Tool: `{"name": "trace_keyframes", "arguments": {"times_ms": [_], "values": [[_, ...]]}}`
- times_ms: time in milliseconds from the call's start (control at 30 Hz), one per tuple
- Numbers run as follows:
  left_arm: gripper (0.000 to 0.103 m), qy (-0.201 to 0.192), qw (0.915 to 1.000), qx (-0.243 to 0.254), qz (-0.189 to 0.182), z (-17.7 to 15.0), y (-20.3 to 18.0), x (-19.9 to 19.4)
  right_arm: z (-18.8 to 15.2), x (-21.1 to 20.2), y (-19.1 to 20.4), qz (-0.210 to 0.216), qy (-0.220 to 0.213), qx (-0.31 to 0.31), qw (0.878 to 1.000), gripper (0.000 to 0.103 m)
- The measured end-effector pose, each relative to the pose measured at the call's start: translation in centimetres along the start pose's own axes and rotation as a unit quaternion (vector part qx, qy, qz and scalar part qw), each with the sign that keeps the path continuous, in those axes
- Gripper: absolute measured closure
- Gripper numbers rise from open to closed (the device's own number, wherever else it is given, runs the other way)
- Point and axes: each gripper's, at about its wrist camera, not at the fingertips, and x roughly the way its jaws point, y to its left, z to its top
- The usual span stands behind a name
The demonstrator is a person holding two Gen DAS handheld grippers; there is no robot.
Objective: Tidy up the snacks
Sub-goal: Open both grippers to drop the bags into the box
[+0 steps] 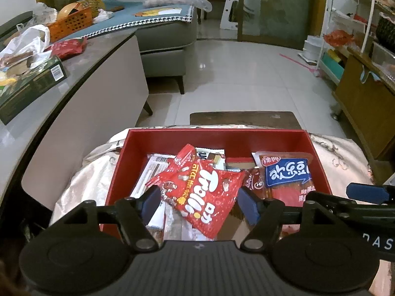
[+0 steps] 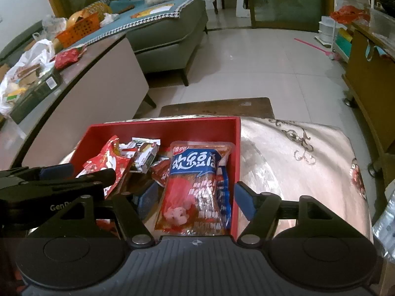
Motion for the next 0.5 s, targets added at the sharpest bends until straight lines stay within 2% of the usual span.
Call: {"name": "trace_keyframes", "arguments": {"times_ms": [500], "values": [[0.038,0.002,1.0000,0.004,0.005,-2.3,0.6,-2.4,-1.8,-2.7,0.9,-0.004,-0.008,0.000,1.000,0.026]]}}
